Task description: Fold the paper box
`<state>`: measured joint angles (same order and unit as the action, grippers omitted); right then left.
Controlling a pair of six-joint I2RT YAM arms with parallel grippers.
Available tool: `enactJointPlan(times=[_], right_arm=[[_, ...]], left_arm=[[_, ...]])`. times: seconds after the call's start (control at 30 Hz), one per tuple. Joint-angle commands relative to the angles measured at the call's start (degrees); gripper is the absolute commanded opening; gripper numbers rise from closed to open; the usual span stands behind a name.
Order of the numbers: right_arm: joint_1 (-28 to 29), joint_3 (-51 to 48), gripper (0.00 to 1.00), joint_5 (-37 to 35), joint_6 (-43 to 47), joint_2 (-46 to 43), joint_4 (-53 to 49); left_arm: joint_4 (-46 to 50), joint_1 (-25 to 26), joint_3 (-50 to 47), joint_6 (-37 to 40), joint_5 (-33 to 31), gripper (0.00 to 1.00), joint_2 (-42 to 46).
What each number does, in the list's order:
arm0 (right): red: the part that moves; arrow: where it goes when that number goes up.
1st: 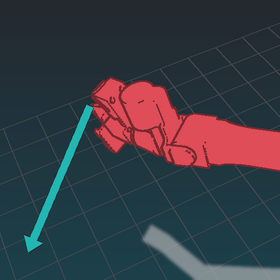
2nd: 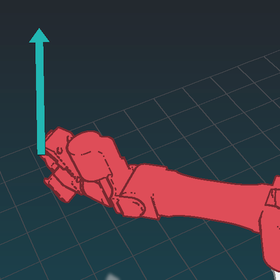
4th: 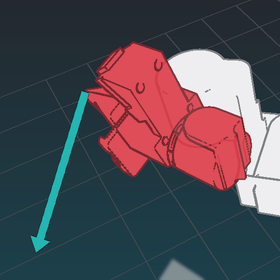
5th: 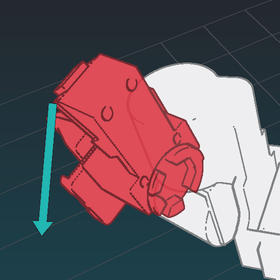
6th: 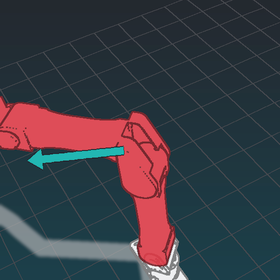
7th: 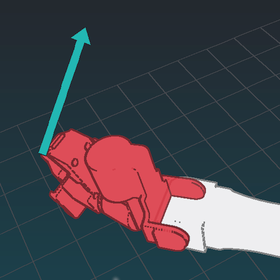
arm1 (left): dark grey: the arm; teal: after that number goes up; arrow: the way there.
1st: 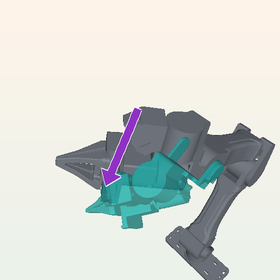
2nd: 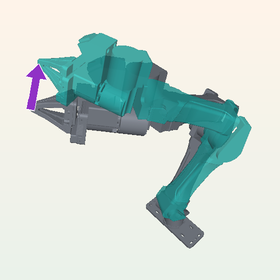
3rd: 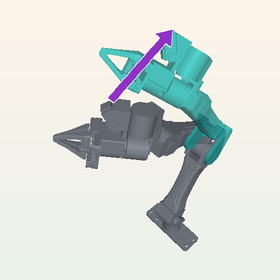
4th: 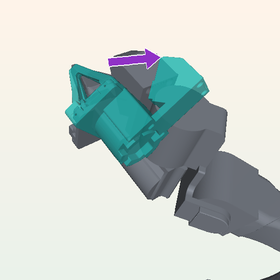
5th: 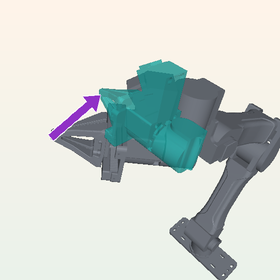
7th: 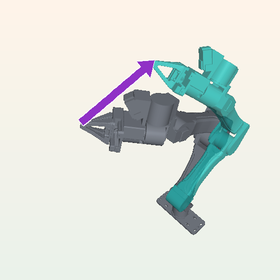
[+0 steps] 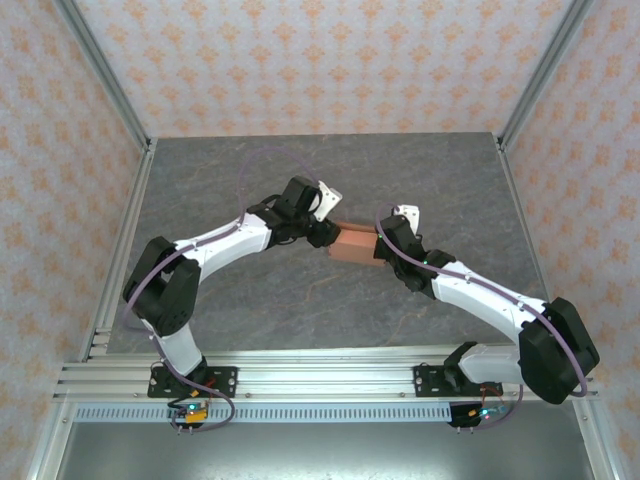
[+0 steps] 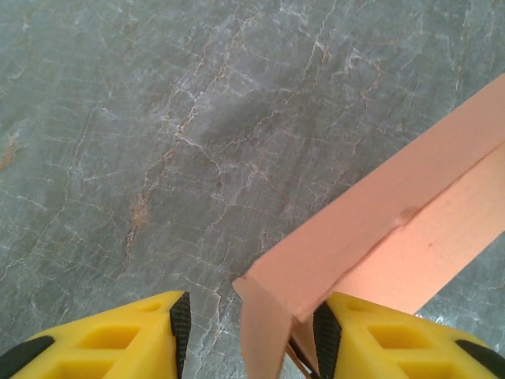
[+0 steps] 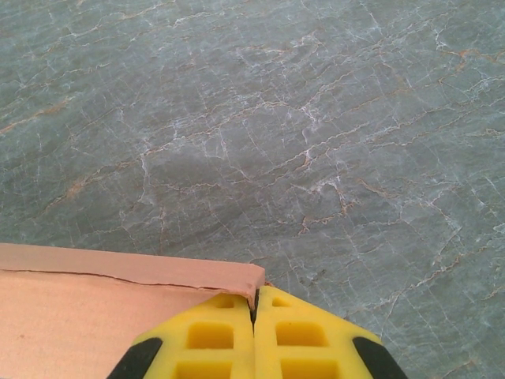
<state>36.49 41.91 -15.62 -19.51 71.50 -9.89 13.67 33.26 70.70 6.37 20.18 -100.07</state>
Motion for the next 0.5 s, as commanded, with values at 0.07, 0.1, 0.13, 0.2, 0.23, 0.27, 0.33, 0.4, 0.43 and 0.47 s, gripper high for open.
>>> enactJointPlan(times=[0.07,0.1,0.13,0.2,0.23,0.27,0.33,0.4,0.43,0.47], right_arm=[[0.3,1.8,0.04,-1.0,-0.5,-0.7,-2.0],[0.2,1.7,0.05,-1.0,-0.5,-0.8,-2.0],[0.3,1.6,0.05,-1.1,-0.6,-0.8,-2.0],[0.3,1.6,0.04,-1.1,-0.5,-0.7,-2.0],[0.3,1.7,0.04,-1.1,-0.6,-0.6,-2.0],[0.2,1.7,0.05,-1.2,-0.5,-0.6,-2.1],[0.2,1.9,0.04,-1.4,-0.5,-0.4,-2.3],[0.2,2.3,0.04,-1.6,-0.5,-0.1,-2.6],[0.3,2.3,0.04,-1.8,-0.5,-0.1,-2.6],[0.3,2.5,0.05,-1.8,-0.5,-0.1,-2.7]], left_arm=[[0.3,-0.6,2.2,0.9,4.2,0.34,-0.2],[0.2,-0.6,1.9,0.3,4.2,0.34,0.0],[-0.1,-0.6,1.5,-0.3,4.0,0.34,0.3],[-0.8,-0.6,0.8,-1.6,3.4,0.35,1.2],[-0.9,-0.6,0.5,-2.0,3.2,0.38,1.5],[-1.2,-0.6,0.3,-2.6,2.6,0.41,2.0],[-1.1,-0.6,0.2,-2.9,1.6,0.44,2.7],[-0.4,-0.6,0.6,-2.9,0.7,0.44,3.1],[0.1,-0.6,0.8,-2.9,0.5,0.42,3.1],[0.6,-0.6,1.1,-2.6,0.6,0.36,3.1]])
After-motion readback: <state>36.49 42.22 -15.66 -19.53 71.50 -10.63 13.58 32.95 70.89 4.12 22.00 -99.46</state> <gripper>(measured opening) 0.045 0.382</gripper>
